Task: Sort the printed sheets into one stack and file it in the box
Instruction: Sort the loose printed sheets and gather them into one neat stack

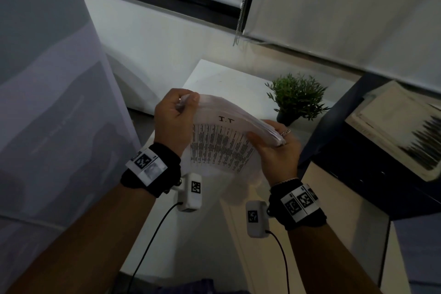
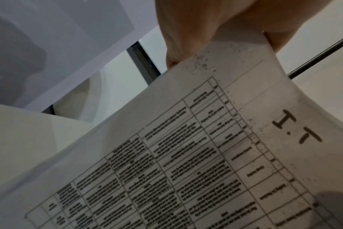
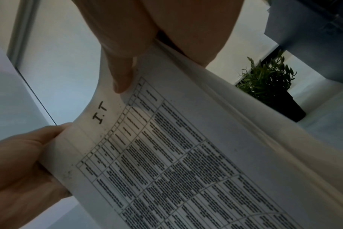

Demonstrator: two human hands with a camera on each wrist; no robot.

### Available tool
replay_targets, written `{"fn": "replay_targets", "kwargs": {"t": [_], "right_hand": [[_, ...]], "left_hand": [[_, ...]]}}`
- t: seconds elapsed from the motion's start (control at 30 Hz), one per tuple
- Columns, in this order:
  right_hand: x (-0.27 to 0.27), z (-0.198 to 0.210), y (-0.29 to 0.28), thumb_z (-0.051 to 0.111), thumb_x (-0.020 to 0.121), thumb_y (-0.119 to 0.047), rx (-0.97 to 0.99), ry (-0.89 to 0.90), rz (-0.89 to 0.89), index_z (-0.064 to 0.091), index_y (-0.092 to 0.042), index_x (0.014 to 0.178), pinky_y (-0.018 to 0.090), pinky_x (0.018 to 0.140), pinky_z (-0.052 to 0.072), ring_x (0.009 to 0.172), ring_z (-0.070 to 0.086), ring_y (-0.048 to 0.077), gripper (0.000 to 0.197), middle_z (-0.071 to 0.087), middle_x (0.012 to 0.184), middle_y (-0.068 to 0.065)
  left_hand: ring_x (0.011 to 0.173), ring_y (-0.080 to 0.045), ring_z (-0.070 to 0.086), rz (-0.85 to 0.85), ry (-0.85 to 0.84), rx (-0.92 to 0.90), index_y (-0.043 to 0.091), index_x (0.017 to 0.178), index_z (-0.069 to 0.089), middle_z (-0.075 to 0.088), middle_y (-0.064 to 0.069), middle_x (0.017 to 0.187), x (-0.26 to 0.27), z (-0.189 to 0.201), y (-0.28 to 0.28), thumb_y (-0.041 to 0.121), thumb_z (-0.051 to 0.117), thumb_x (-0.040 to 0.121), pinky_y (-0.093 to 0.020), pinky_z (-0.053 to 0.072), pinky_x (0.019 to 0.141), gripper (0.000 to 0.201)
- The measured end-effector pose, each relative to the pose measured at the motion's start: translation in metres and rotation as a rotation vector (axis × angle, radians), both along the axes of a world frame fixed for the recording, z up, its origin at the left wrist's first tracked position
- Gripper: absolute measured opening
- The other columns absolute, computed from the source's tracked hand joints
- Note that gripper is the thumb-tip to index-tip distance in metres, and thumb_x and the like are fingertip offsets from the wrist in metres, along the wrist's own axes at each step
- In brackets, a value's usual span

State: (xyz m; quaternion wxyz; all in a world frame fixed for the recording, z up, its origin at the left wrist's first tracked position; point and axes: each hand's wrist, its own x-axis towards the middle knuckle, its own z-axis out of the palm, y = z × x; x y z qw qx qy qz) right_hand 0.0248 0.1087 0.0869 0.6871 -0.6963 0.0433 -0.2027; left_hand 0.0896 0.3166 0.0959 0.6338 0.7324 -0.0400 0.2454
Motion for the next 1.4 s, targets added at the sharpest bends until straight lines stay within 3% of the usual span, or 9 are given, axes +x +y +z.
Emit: {"fn": "replay_targets", "kwargs": {"t": [0.3, 0.43, 0.57, 0.77, 0.9, 1.1, 1.17, 1.3, 1.4], "right_hand": [[0.005, -0.002, -0.001, 0.074, 0.082, 0.002, 0.011, 0.052, 0.013, 0.074, -0.006, 0.095, 0.022, 0.074, 0.054, 0.081, 0.07, 0.007, 0.015, 0.075, 0.083, -0.007], [0.008, 0.011, -0.013, 0.073, 0.083, 0.002, 0.057, 0.073, 0.012, 0.073, -0.018, 0.091, 0.022, 0.075, 0.055, 0.082, 0.071, 0.005, 0.021, 0.076, 0.083, -0.009], [-0.002, 0.024, -0.021, 0.074, 0.081, 0.005, 0.069, 0.002, -0.028, 0.07, -0.001, 0.101, 0.021, 0.072, 0.055, 0.08, 0.069, 0.005, 0.021, 0.076, 0.082, -0.01], [-0.006, 0.026, -0.004, 0.08, 0.078, -0.004, 0.132, -0.03, -0.13, 0.068, -0.014, 0.098, 0.02, 0.074, 0.054, 0.079, 0.069, 0.012, 0.025, 0.074, 0.082, -0.003], [0.005, 0.026, 0.008, 0.075, 0.085, -0.007, 0.103, 0.001, -0.246, 0.072, -0.008, 0.093, 0.024, 0.072, 0.054, 0.072, 0.069, 0.009, 0.009, 0.072, 0.078, 0.003], [0.006, 0.022, -0.002, 0.066, 0.091, -0.003, 0.113, -0.021, -0.128, 0.057, -0.015, 0.116, 0.021, 0.078, 0.054, 0.084, 0.07, 0.005, 0.029, 0.073, 0.089, -0.003], [0.001, 0.011, -0.002, 0.073, 0.083, 0.004, 0.07, 0.047, -0.041, 0.054, -0.011, 0.122, 0.017, 0.075, 0.054, 0.086, 0.069, -0.001, 0.046, 0.067, 0.101, -0.001], [0.001, 0.002, 0.002, 0.084, 0.072, -0.003, 0.012, 0.119, -0.037, 0.075, -0.008, 0.096, 0.033, 0.077, 0.055, 0.082, 0.072, 0.013, 0.026, 0.076, 0.089, 0.001], [-0.003, 0.01, -0.004, 0.082, 0.073, 0.004, 0.051, 0.04, -0.023, 0.074, -0.01, 0.101, 0.025, 0.078, 0.056, 0.088, 0.072, 0.01, 0.033, 0.076, 0.095, -0.002]], "left_hand": [[0.073, -0.001, 0.055, 0.001, 0.027, -0.09, 0.017, 0.092, 0.061, 0.061, 0.009, 0.082, 0.0, 0.001, 0.005, 0.02, 0.065, 0.088, -0.02, 0.046, 0.067, 0.006], [0.092, 0.005, 0.063, -0.342, 0.143, -0.141, 0.014, 0.122, 0.045, 0.062, 0.008, 0.107, -0.005, -0.021, 0.016, 0.011, 0.085, 0.063, -0.012, 0.051, 0.075, 0.072], [0.082, 0.014, 0.065, -0.27, 0.192, -0.019, 0.015, 0.102, 0.065, 0.07, 0.033, 0.082, -0.013, -0.028, 0.005, 0.012, 0.08, 0.073, -0.005, 0.049, 0.071, 0.033], [0.085, -0.015, 0.071, -0.195, 0.163, -0.095, -0.002, 0.095, 0.07, 0.075, -0.003, 0.089, -0.02, -0.05, 0.007, 0.005, 0.085, 0.067, -0.033, 0.06, 0.077, 0.033], [0.085, -0.006, 0.071, -0.209, 0.204, -0.138, 0.011, 0.094, 0.072, 0.075, 0.017, 0.083, -0.019, -0.047, 0.008, 0.017, 0.087, 0.063, -0.024, 0.057, 0.077, 0.035], [0.088, 0.0, 0.069, -0.203, 0.174, -0.137, -0.004, 0.106, 0.067, 0.072, 0.003, 0.096, -0.024, -0.041, 0.011, 0.015, 0.082, 0.071, -0.015, 0.053, 0.076, 0.043], [0.082, 0.008, 0.067, -0.173, 0.179, -0.147, 0.002, 0.102, 0.069, 0.071, 0.011, 0.09, -0.024, -0.041, 0.01, 0.009, 0.08, 0.074, -0.01, 0.05, 0.072, 0.031], [0.07, 0.013, 0.064, -0.104, 0.189, -0.155, 0.032, 0.083, 0.065, 0.069, 0.03, 0.07, -0.023, -0.023, 0.006, 0.046, 0.082, 0.064, -0.012, 0.051, 0.062, 0.03], [0.071, 0.015, 0.061, -0.065, 0.065, -0.226, 0.029, 0.092, 0.054, 0.068, 0.018, 0.076, -0.025, -0.008, 0.004, 0.052, 0.074, 0.066, -0.008, 0.049, 0.06, 0.04]]}}
